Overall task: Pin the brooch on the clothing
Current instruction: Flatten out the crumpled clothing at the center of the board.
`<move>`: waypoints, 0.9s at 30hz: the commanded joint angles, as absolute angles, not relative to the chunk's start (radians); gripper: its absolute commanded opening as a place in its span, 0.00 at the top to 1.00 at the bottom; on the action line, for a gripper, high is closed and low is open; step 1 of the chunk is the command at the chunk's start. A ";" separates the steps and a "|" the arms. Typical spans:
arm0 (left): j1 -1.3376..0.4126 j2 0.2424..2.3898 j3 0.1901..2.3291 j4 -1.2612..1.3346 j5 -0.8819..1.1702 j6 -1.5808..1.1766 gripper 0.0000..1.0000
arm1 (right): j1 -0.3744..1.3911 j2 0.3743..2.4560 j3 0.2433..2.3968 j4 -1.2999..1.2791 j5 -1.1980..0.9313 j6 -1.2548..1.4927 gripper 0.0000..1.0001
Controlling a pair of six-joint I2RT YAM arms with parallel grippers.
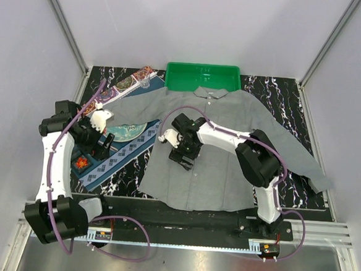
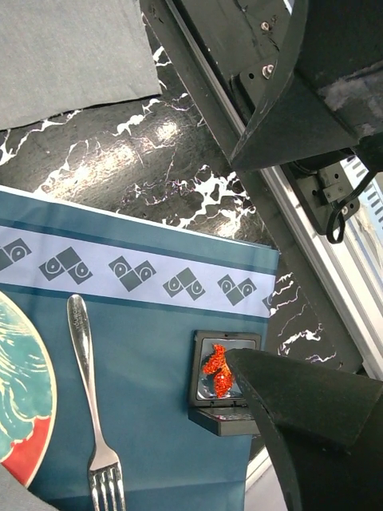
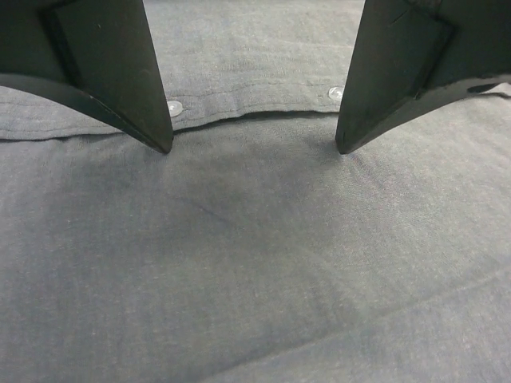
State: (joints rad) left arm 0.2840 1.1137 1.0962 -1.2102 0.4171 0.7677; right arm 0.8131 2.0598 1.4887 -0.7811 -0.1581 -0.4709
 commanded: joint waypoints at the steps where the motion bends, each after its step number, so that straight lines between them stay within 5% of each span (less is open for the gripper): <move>1: 0.293 1.123 1.106 -1.227 0.396 0.845 0.06 | 0.883 2.113 1.349 -0.770 -0.222 -0.526 0.11; 15: 0.296 1.058 0.966 -1.293 0.147 1.140 0.29 | 0.942 1.962 1.243 -0.822 -0.341 -0.488 0.11; 23: 0.275 0.916 0.905 -1.427 0.674 1.580 0.20 | 0.783 1.761 1.261 -0.917 -0.400 -0.491 0.07; 27: -0.027 0.931 0.799 -1.257 0.617 1.453 0.21 | 0.628 1.570 1.188 -1.101 -0.411 -0.629 0.06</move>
